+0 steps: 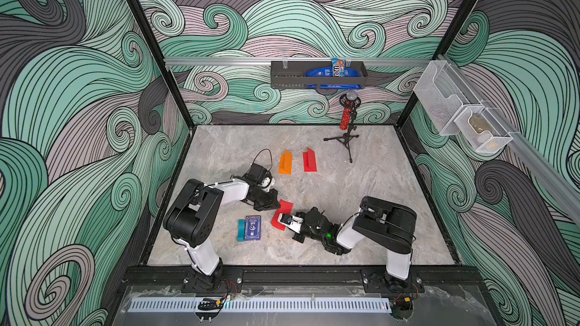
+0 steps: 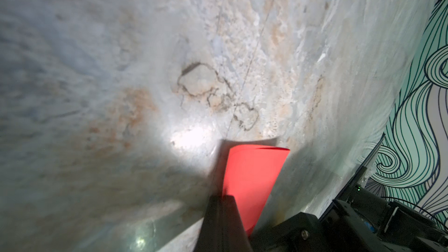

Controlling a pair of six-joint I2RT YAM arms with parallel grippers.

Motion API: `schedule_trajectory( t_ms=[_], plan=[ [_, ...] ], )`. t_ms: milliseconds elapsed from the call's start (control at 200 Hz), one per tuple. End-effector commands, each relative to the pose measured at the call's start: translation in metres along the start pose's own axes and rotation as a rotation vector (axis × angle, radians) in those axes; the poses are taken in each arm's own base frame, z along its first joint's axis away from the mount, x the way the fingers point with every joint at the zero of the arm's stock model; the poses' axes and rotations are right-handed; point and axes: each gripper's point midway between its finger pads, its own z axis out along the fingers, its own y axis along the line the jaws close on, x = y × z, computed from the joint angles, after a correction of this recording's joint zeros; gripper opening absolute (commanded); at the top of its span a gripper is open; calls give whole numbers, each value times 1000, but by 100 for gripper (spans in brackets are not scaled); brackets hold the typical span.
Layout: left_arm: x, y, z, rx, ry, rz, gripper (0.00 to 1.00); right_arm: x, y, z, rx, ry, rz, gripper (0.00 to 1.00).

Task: Fold the square paper along the opposite sides
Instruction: Smooth out the paper at the center of the board.

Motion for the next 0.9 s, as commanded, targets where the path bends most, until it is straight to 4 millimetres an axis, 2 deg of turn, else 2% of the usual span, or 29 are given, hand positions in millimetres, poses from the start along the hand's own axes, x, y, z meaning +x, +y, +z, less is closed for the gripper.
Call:
schedule_trajectory(
  t_ms=[0, 405, 675, 760, 805, 856, 896],
  plan=[
    [13, 46, 7, -177, 35, -46, 0, 94, 48, -23, -155, 324, 17, 6],
    [13, 46, 5, -179, 30, -47, 0, 95, 62, -34, -155, 337, 17, 6],
    [12, 44, 3, -174, 25, -41, 0, 86, 73, -39, -181, 325, -4, 6],
    [14, 43, 3, -168, 28, -40, 0, 59, 70, -45, -190, 233, -6, 8],
    [15, 43, 2, -165, 29, -39, 0, 34, 61, -50, -181, 143, 1, 9],
    [15, 42, 2, -162, 28, -36, 0, 3, 40, -58, -152, 21, 46, 11],
    [16, 42, 2, -161, 27, -37, 0, -20, 14, -64, -110, -84, 109, 11]
  ],
)
